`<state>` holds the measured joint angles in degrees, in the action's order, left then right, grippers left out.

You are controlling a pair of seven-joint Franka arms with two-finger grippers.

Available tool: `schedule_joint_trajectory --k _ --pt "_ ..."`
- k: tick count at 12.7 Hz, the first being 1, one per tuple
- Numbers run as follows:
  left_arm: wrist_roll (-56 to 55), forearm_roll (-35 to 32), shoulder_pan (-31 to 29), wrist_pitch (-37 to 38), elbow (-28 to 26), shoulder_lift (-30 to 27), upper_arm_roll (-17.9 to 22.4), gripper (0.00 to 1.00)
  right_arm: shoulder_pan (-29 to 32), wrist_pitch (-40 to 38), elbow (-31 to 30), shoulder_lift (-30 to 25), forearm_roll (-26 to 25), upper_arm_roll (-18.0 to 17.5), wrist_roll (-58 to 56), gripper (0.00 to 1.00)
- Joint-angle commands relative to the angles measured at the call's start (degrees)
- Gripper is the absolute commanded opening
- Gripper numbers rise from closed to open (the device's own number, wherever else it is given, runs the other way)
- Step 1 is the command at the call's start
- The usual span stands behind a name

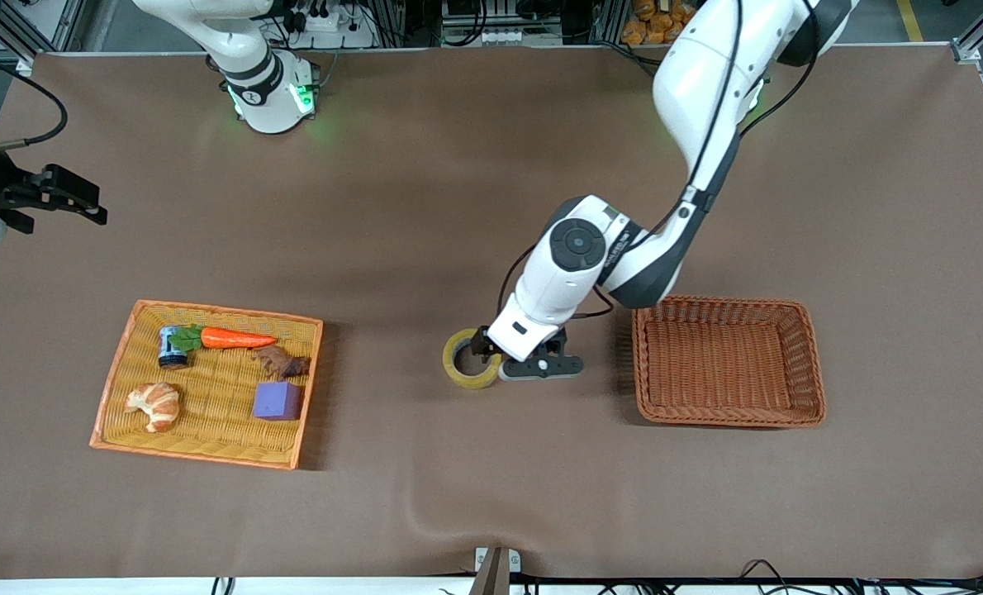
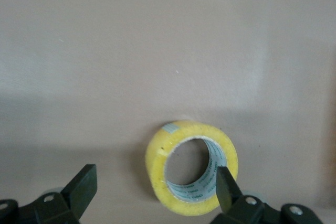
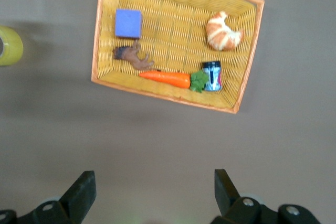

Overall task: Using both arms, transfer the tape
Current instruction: 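Lower the left gripper onto the tape roll while the right gripper withdraws, then close the left gripper on the tape roll rim and lift it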

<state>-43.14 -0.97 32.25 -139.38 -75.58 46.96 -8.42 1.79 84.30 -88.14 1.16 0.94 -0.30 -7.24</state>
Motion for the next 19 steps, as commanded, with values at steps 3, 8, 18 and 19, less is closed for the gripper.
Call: schedule_joint_trajectory --k 3,8,18,19 --pt "-0.28 -1.49 4.47 -11.79 1.31 6.48 4.45 1.0 4.01 -4.58 0.87 -0.46 0.29 -1.1 -0.67 1.0" --pt "-0.36 -2.02 5.45 -11.79 -0.44 6.13 4.91 1.0 3.92 -2.12 0.78 -0.55 0.38 -1.19 -0.76 1.0" --pt "-0.19 -6.94 6.59 -11.62 -0.8 8.15 4.91 0.05 3.84 3.24 -2.65 -3.01 0.29 -1.36 -0.76 1.0" --pt "-0.19 -7.03 7.03 -11.62 -1.15 8.24 5.0 0.0 3.84 3.5 -2.65 -3.01 0.29 -1.28 -0.84 1.0"
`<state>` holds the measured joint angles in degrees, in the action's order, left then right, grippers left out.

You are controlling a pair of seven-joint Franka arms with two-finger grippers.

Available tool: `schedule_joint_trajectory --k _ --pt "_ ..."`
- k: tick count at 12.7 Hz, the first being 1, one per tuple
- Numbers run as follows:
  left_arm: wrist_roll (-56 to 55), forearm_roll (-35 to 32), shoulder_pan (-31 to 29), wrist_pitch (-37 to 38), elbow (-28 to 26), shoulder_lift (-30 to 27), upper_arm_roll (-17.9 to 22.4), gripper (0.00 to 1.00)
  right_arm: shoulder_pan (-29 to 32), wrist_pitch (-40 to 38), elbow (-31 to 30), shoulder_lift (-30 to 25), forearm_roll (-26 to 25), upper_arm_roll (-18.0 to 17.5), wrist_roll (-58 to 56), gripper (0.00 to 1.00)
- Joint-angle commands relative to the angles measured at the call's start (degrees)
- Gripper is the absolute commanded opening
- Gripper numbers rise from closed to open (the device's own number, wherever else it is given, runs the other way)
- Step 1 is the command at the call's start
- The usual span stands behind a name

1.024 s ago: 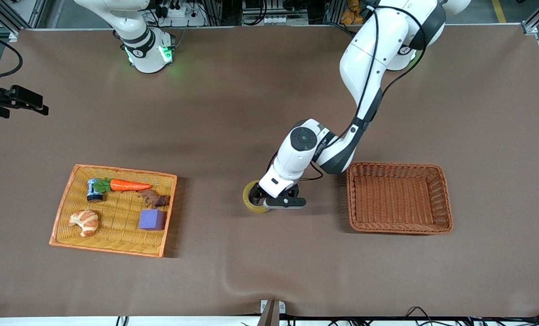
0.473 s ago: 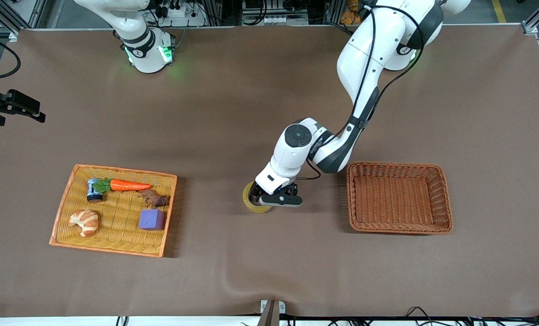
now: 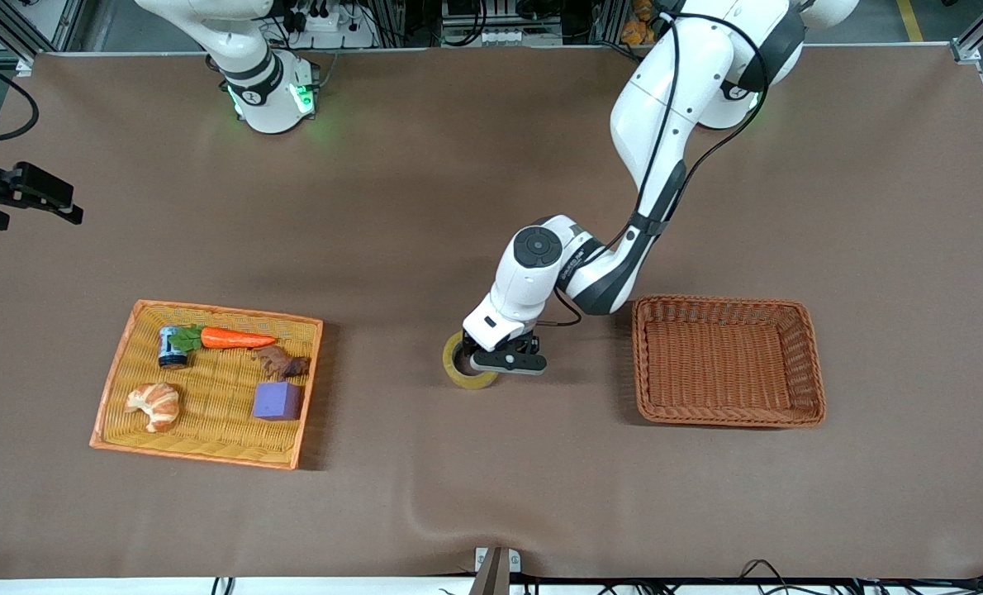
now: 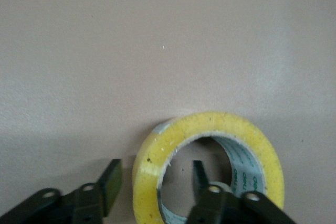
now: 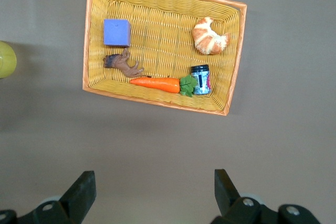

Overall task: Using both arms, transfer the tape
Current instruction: 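Close the left gripper on the tape roll rim and lift it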

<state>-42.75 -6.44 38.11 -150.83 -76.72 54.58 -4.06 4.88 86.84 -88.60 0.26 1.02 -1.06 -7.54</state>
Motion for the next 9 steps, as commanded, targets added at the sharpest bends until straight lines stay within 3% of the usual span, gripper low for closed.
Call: schedule_joint_trajectory --k 1,4,9 --pt "-0.58 -1.73 1.18 -0.16 -0.09 0.62 0.72 0.0 0.75 1.4 -2.19 -2.1 0.21 -0.52 -0.55 1.0" --pt "-0.58 -2.52 0.57 2.63 -0.1 -0.52 0.9 0.0 0.66 1.49 -2.19 -2.1 0.21 -0.61 -0.55 1.0" --pt "-0.32 -5.16 -4.69 26.08 -1.58 -15.52 2.74 0.0 0.83 1.23 -2.11 -2.1 -0.05 -0.43 -0.81 1.0"
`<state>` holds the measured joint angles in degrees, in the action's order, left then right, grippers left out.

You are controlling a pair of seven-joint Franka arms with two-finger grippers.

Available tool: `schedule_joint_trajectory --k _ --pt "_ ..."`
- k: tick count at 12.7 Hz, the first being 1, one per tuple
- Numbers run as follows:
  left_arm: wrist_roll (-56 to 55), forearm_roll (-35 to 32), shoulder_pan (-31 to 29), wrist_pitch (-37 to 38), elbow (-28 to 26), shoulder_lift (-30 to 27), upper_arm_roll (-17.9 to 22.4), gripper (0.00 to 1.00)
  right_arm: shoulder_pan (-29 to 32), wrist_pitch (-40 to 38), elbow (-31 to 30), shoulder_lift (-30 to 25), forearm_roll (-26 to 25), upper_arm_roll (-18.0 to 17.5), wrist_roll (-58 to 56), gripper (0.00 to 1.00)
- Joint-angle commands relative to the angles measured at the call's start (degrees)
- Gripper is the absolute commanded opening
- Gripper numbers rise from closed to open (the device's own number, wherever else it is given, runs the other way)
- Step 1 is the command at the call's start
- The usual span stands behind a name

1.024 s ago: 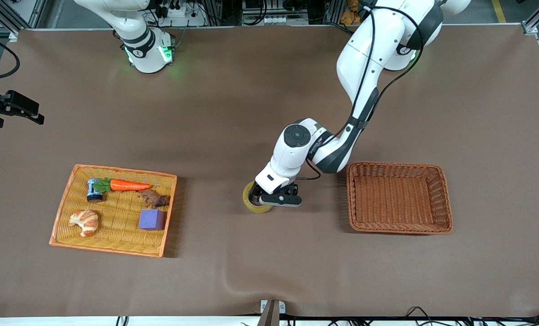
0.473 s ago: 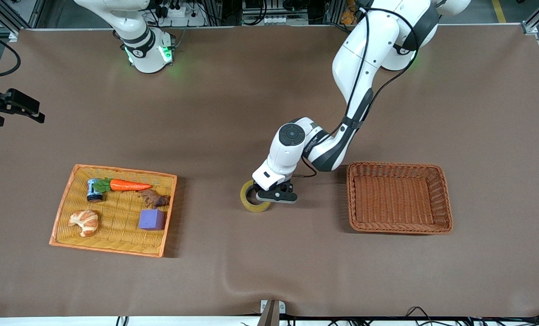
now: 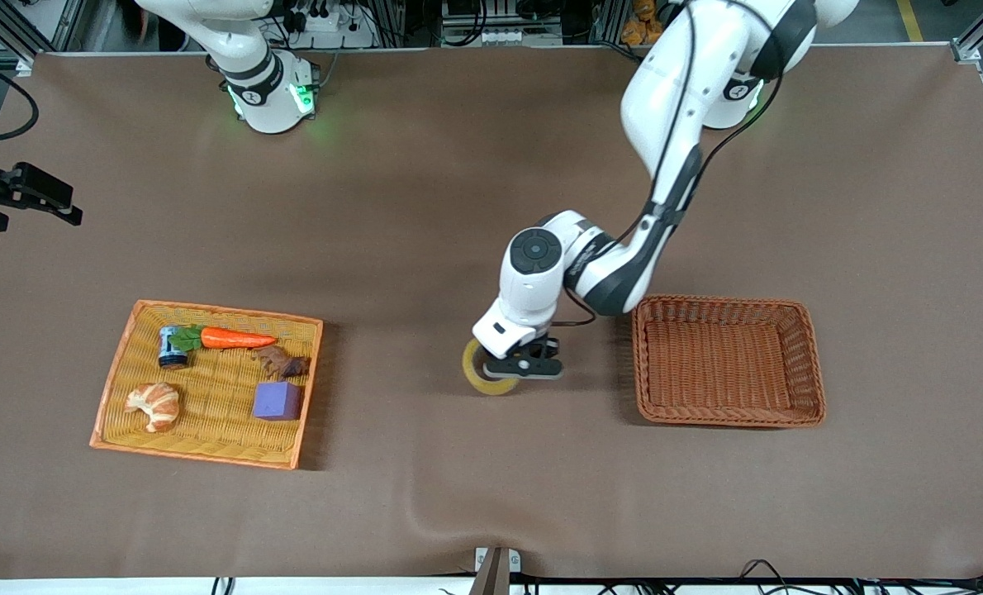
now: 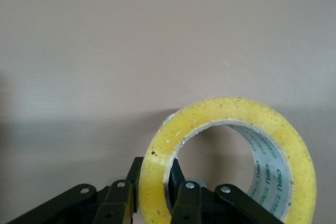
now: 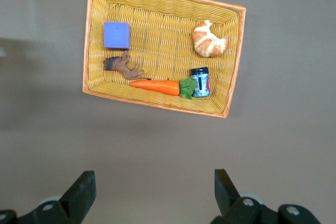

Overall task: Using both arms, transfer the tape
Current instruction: 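Carry the tape with the left gripper over the wicker basket and lower it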

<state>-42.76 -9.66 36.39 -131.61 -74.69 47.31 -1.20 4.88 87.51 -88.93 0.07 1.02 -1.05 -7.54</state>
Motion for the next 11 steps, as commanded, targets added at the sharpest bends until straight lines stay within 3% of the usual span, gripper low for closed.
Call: schedule_joint_trajectory --k 1,3,6,9,11 --pt "-0.22 -3.25 -4.91 8.2 -5.27 -11.25 -0.03 0.0 1.01 0.47 -1.86 -1.83 -0.14 -0.35 -1.33 1.0" --pt "2.48 -3.7 -11.22 8.3 -11.06 -17.31 -0.47 0.0 1.1 0.64 -1.77 -1.83 -0.23 -0.26 -4.05 1.0" --pt "17.66 -3.61 -21.67 7.08 -22.13 -24.44 -0.82 0.0 1.62 1.17 -1.77 -1.65 -0.23 -0.18 -4.15 1.0" --pt "21.22 -3.44 -28.82 -1.77 -35.22 -28.23 -1.97 0.0 2.06 1.08 -1.25 -1.65 -0.66 -0.26 -3.1 1.0" --pt "21.74 -3.61 -33.56 -13.25 -44.45 -28.33 -1.97 0.0 2.06 1.08 -1.25 -1.56 -0.75 -0.35 2.32 1.0"
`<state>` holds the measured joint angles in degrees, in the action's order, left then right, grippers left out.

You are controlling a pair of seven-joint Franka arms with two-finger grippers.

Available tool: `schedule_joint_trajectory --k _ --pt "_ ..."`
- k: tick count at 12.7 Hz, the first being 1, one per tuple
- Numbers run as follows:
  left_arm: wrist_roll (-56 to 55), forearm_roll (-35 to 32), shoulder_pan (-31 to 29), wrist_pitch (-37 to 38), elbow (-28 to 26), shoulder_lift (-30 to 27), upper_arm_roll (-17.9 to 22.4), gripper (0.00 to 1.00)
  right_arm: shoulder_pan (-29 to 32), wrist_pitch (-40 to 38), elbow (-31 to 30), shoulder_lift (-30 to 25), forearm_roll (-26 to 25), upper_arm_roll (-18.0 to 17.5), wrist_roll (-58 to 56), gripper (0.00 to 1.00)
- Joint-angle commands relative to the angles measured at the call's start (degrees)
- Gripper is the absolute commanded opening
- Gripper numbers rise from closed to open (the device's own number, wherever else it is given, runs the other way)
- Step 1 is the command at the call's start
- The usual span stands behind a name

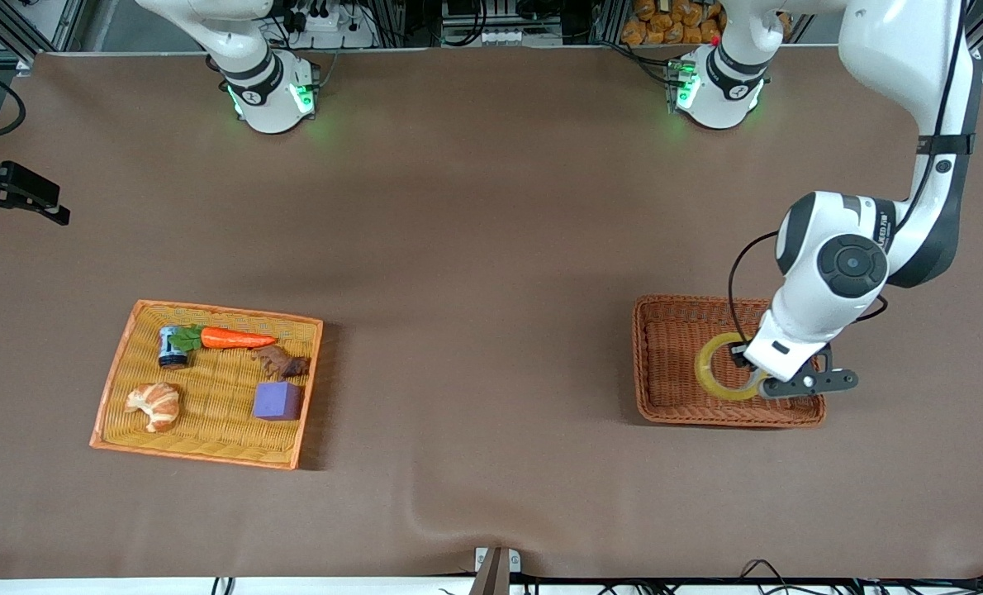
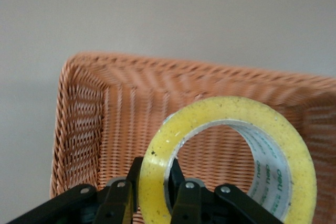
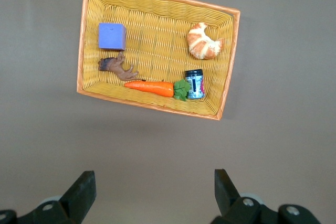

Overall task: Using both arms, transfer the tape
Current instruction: 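Carry the tape with the left gripper over the wicker basket and lower it, then open the left gripper to release the tape in the basket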

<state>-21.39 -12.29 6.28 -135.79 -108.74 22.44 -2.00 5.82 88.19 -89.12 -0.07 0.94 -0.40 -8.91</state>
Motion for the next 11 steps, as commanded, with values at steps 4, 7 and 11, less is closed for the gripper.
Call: schedule_joint_trajectory --k 4,7,11 --pt "3.63 -0.99 -6.99 -16.52 -14.49 -1.7 -1.08 0.35 1.3 -0.65 -1.4 -1.34 -1.11 -0.92 5.04 1.0" --pt "3.81 -0.99 -7.6 -16.0 -13.0 -6.07 -1.17 1.0 1.47 -1.43 -0.97 -1.16 -1.11 -0.83 5.13 1.0" --pt "3.72 0.68 -7.6 4.22 -4.07 -16.97 -3.97 1.0 2.35 -4.6 0.61 -0.99 -1.11 -0.57 5.04 1.0"
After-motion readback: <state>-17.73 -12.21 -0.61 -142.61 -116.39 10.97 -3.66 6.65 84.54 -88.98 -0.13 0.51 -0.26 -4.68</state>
